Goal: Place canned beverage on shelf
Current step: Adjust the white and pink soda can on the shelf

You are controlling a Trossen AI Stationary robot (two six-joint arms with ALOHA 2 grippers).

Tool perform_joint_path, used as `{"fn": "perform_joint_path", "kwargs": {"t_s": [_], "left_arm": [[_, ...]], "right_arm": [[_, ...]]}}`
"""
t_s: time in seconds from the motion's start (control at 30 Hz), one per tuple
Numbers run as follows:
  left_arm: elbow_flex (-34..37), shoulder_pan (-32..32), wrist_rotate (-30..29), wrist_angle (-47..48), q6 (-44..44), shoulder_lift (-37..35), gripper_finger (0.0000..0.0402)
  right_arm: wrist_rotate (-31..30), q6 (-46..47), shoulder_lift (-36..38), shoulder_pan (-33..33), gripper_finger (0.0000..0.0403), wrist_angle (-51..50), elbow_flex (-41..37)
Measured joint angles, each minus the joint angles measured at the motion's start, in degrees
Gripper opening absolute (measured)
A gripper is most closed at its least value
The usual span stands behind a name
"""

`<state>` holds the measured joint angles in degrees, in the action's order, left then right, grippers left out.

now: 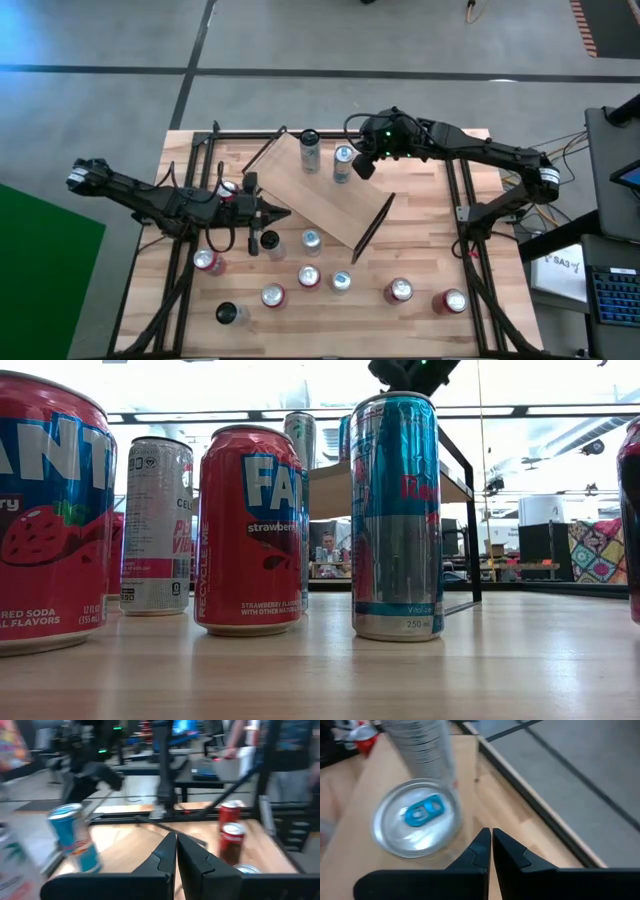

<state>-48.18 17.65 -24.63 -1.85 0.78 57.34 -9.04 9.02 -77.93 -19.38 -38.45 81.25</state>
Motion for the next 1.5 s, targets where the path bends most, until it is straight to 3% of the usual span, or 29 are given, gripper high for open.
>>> {"fn": "perform_joint_path", "kwargs": {"t_s": [0.13, 0.2, 0.33, 0.63, 0.97, 1.5], "left_arm": [[0.0, -0.6, -8.1, 0.1, -0.9, 0.5, 0.0], [0.0, -1.9, -8.9, 0.1, -0.9, 1.2, 0.0], [0.0, -6.3, -5.9, 0.5, -0.9, 3.0, 0.0], [0.0, -20.2, 7.9, 1.2, 0.0, 7.4, 0.0], [0.0, -26.4, 8.7, -2.5, 1.9, 13.6, 0.0], [0.0, -31.6, 8.7, -6.4, 2.0, 16.7, 0.0]], "right_arm": [[-3.4, 0.3, 1.3, 0.0, 0.0009, -2.3, 0.1], [-3.5, 0.9, 1.8, 0.3, 0.0009, -2.8, 0.1], [-3.5, 1.6, 2.4, 0.9, 0.0009, -4.0, 0.1], [-4.6, 4.2, 3.8, 4.1, 0.0009, -8.1, -0.2], [-4.7, 6.0, 3.8, 8.3, 0.0009, -8.1, -2.0], [-6.2, 5.5, 3.7, 9.0, 0.0009, -8.1, -2.3]]}}
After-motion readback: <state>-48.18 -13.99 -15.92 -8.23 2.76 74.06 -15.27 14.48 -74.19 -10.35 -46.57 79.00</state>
